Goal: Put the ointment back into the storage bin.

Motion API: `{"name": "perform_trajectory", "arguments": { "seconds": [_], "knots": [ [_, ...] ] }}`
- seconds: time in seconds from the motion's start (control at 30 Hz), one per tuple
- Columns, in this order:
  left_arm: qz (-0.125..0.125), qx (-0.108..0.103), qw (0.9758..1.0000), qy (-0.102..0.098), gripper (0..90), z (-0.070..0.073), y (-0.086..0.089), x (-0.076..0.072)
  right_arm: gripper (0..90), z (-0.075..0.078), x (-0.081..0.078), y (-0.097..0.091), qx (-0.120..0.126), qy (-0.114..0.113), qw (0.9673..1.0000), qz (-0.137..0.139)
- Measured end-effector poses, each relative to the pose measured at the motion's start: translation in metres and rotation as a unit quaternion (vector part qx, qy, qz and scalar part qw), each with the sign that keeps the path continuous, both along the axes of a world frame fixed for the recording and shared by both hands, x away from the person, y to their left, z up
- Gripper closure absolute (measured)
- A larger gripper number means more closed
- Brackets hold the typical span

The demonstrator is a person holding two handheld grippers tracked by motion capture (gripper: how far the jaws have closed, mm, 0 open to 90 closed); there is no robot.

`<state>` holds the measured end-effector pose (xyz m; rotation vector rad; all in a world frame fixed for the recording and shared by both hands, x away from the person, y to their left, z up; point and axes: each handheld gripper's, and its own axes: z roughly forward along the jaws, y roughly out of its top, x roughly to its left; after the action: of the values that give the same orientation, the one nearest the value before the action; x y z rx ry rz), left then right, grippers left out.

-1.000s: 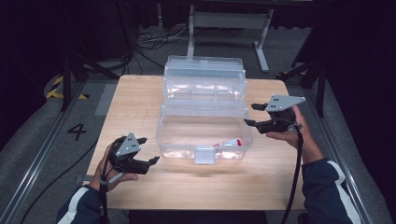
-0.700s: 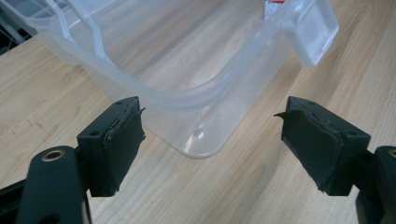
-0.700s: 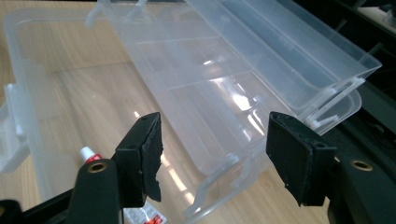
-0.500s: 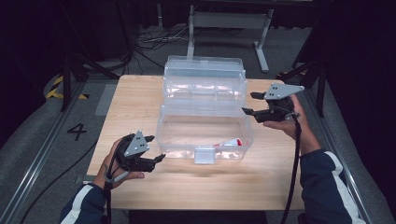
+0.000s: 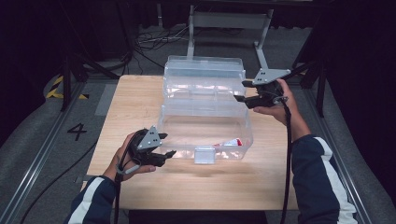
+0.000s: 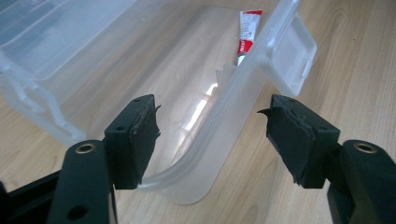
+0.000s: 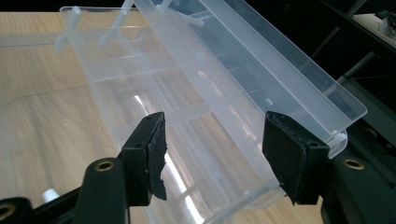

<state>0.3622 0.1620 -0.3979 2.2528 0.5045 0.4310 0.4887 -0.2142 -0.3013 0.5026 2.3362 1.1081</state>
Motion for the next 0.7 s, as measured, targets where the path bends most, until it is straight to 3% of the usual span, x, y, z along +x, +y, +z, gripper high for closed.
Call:
{"name": "perform_trajectory", "arguments": {
  "seconds": [0.17,0.3,0.37,0.5,0.7],
  "knots": [
    [-0.011,0.013,0.9998,0.009,36.7,-0.005,-0.009,0.007,41.2,-0.004,0.016,0.014,-0.018,0.013,0.9997,-0.002],
    [-0.018,0.018,0.9996,0.016,38.9,-0.007,-0.014,0.011,41.3,-0.007,0.024,0.017,-0.017,0.022,0.9996,-0.004],
    [-0.027,0.032,0.9988,0.027,40.8,-0.01,-0.021,0.016,41.3,-0.008,0.031,0.021,-0.02,0.026,0.9995,0.0],
    [-0.027,0.042,0.998,0.038,45.7,-0.013,-0.025,0.021,42.5,-0.011,0.038,0.029,-0.043,0.026,0.9987,-0.002],
    [-0.039,0.054,0.9963,0.054,52.6,-0.018,-0.028,0.027,51.0,-0.018,0.049,0.041,-0.074,0.049,0.9961,0.0]
  ]
}}
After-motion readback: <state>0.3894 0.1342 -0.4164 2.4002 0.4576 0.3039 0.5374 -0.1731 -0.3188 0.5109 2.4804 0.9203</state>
